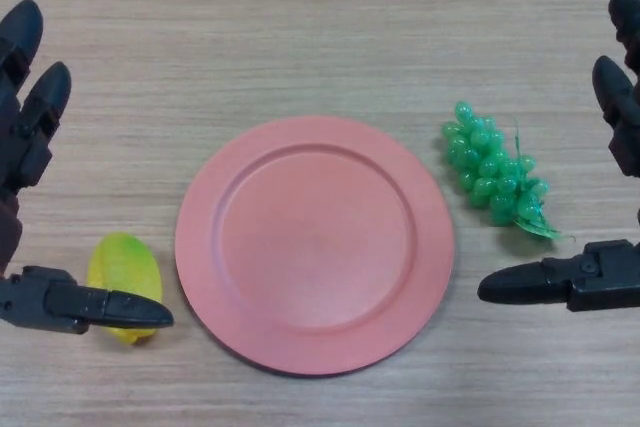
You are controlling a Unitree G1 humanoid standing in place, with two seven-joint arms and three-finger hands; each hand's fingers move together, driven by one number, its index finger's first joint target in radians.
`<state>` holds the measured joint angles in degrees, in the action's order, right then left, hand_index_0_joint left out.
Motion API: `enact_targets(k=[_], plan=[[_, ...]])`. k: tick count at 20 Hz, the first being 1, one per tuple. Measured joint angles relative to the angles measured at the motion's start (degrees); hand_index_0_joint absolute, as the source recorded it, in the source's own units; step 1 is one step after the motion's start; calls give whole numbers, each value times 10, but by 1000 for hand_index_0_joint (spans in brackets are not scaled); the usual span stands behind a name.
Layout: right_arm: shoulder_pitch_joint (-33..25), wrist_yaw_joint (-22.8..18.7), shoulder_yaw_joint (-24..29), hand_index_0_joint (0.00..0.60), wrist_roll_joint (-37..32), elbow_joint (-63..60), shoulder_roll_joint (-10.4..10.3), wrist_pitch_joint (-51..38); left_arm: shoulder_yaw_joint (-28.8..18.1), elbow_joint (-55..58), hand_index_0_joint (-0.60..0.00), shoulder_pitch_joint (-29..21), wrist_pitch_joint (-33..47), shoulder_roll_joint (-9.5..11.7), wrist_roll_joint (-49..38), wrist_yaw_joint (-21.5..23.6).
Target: Pick up the green grapes and place it on the plate
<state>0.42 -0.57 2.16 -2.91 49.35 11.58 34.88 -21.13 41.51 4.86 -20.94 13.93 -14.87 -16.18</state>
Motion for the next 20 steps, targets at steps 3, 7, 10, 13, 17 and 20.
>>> enact_targets(k=[3,7,10,13,17,20], plan=[[-57,-5,-12,0,12,-53,1,4,7,-1,0,7,2,-3,11,0],[-129,-8,-37,0,53,-218,7,-22,37,18,0,6,2,-6,27,-4],[-168,-17,-43,0,63,-369,6,-100,38,25,0,2,2,-6,26,-5],[-220,-36,-42,0,121,-518,6,-202,35,25,0,7,2,-6,18,-5],[-267,-62,-42,0,153,-712,10,-303,7,23,0,12,2,-7,-1,-6],[-303,-79,-42,50,175,-844,20,-365,-10,19,0,14,3,-7,-2,-6]])
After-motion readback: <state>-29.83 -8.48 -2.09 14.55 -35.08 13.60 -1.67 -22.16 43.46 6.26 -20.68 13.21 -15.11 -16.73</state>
